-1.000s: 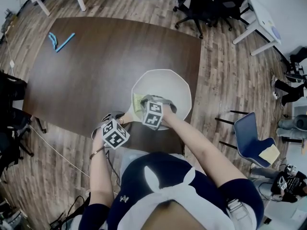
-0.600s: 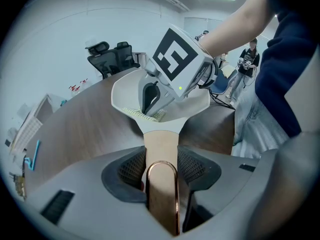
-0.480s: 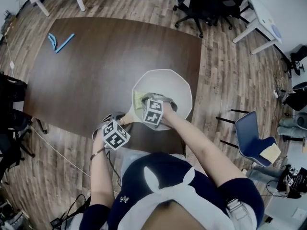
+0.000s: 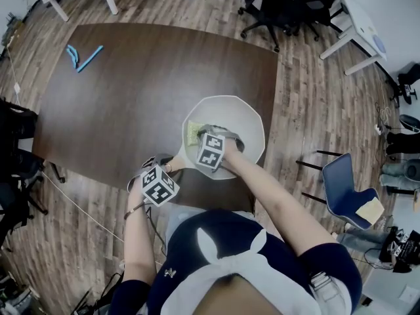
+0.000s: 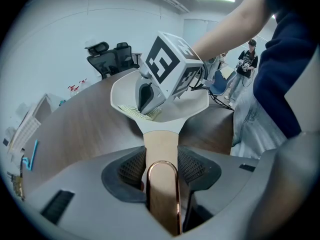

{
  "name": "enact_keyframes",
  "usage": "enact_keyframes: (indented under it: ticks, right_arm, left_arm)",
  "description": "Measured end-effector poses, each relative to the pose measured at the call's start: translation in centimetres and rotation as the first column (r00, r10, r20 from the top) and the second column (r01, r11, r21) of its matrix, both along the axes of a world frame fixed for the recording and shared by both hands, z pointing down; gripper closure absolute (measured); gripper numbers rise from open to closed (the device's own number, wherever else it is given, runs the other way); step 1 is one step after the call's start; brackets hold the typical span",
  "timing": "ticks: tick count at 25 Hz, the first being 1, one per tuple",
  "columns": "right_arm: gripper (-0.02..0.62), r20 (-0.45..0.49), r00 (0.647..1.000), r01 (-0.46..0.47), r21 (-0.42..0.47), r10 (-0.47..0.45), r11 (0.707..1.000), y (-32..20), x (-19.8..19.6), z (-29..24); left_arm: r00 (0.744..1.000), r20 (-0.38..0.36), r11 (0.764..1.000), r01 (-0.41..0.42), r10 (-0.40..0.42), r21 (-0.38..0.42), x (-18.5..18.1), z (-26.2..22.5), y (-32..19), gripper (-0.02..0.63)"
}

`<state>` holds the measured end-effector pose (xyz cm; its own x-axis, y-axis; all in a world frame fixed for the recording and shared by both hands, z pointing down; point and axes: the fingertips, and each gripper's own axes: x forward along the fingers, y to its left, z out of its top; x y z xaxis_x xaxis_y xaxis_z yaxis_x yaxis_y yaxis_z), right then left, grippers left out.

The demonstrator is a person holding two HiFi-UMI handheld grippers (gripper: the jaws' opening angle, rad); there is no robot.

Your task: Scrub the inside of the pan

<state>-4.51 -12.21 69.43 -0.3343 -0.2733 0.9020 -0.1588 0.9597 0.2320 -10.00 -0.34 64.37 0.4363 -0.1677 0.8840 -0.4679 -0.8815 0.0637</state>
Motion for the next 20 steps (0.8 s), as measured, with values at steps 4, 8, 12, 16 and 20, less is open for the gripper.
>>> enact_keyframes:
  ticks: [4,8,12,16,20]
  right_arm:
    - [0.586,-0.012,1.000,-0.016,0.022,0.016,1.000,-0.6,0.2,-0.4]
    - [0.586,-0.004,0.999,-0.042,0.015,0.042,0.999,-1.4,0.6,-0.5]
    - [0.586,-0.005,0.997,-0.074,0.029,0.074,0.997,-2.3,1.2,-0.4]
    - [0.586,-0.022,0.995,-0.095,0.055,0.096,0.994,-2.9,1.2,-0.4]
    - [0.586,-0.043,0.994,-0.097,0.083,0.101,0.992,-3.5,1.7,-0.2]
  left_arm:
    - [1.000,-0.001,1.000,-0.004,0.004,-0.004,0.1,-0.1,0.2,0.413]
    - [1.000,-0.004,1.000,-0.009,0.009,0.001,0.1,-0.1,0.1,0.413]
    - [1.000,-0.004,1.000,-0.011,0.011,0.002,0.3,0.0,0.0,0.413]
    - [1.000,-0.006,1.000,-0.013,0.013,-0.005,0.0,-0.1,0.1,0.413]
    - [1.000,-0.009,1.000,-0.014,0.014,-0.005,0.0,0.0,0.1,0.413]
